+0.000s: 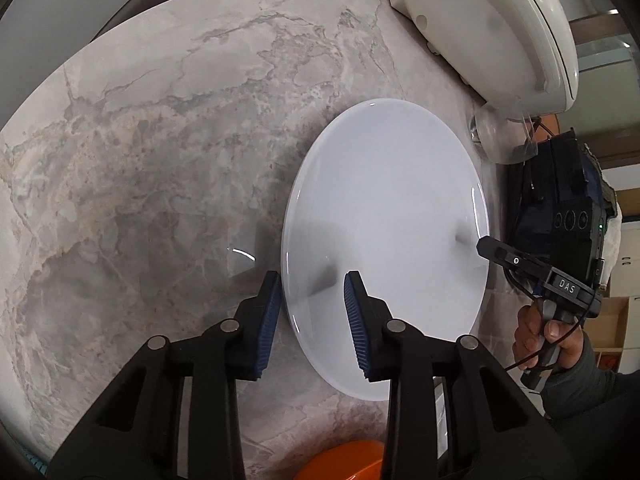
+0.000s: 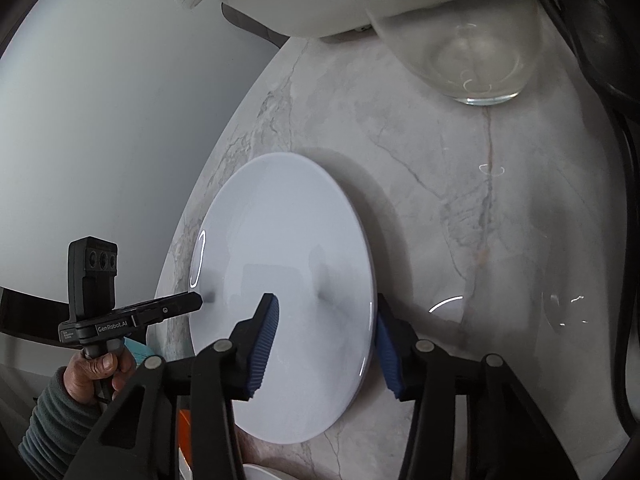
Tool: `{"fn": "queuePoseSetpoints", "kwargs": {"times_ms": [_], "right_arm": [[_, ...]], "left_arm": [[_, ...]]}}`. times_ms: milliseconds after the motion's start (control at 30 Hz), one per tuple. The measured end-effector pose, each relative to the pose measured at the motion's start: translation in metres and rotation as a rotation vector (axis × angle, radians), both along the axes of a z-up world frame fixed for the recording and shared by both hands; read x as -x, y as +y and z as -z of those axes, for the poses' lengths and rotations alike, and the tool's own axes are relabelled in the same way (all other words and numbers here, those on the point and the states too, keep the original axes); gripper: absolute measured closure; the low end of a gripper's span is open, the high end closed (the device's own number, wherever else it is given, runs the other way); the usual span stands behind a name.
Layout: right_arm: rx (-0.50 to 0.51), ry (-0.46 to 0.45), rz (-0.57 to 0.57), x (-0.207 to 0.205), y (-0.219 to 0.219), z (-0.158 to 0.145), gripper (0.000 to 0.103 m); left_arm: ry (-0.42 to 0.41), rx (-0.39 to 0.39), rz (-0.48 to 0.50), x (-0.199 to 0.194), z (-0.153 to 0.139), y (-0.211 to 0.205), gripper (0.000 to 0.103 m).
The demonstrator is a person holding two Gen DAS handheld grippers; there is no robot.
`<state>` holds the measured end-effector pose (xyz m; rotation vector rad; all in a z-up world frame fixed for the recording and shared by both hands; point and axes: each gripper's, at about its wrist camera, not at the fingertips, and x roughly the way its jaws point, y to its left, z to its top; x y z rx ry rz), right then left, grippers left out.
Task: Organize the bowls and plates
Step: 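Close the right tool on the large white plate rim while the left tool grips it too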
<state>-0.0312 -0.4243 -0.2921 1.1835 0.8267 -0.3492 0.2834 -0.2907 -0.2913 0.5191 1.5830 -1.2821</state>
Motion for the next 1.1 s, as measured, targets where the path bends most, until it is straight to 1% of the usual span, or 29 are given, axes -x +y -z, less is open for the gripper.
{"fn": "queuePoseSetpoints", "kwargs": {"times_ms": [67,200,233,300,333,367,400,567,700,867,1100], "right_arm": [[-0.009,0.017,-0.014,-0.002,-0.002,0.001,0.061],[-0.035,0.059,-0.039,-0.011,-0.006,0.005,0.069],[-0.044,0.070,-0.049,-0.012,-0.007,0.006,0.073],[-0.069,0.082,-0.060,-0.014,-0.008,0.008,0.077],[-0.071,0.088,-0.064,-0.013,-0.007,0.008,0.080],[-0.067,0.095,-0.067,-0.011,-0.006,0.007,0.085],[-0.066,0.101,-0.067,-0.011,-0.006,0.008,0.086],[-0.051,0.099,-0.071,-0.011,-0.005,0.008,0.087],[-0.042,0.099,-0.068,-0.011,-0.005,0.007,0.087],[-0.020,0.102,-0.071,-0.014,-0.002,0.005,0.087],[-0.013,0.105,-0.069,-0.016,-0.003,0.001,0.087]], "left_arm": [[-0.008,-0.006,0.001,0.000,0.001,-0.002,0.077],[-0.012,-0.004,-0.013,-0.006,0.001,0.001,0.077],[-0.014,-0.006,-0.019,-0.008,0.001,0.000,0.077],[-0.018,-0.007,-0.032,-0.011,0.001,0.000,0.077],[-0.026,-0.008,-0.032,-0.012,0.002,-0.001,0.077],[-0.039,-0.011,-0.030,-0.012,0.001,-0.002,0.080],[-0.049,-0.016,-0.027,-0.012,0.001,-0.002,0.083],[-0.040,-0.027,-0.036,-0.016,0.004,-0.002,0.084],[-0.065,-0.029,-0.021,-0.013,0.002,-0.001,0.084],[-0.082,-0.033,-0.024,-0.007,0.001,-0.002,0.084],[-0.068,-0.053,-0.035,-0.005,0.001,0.002,0.084]]}}
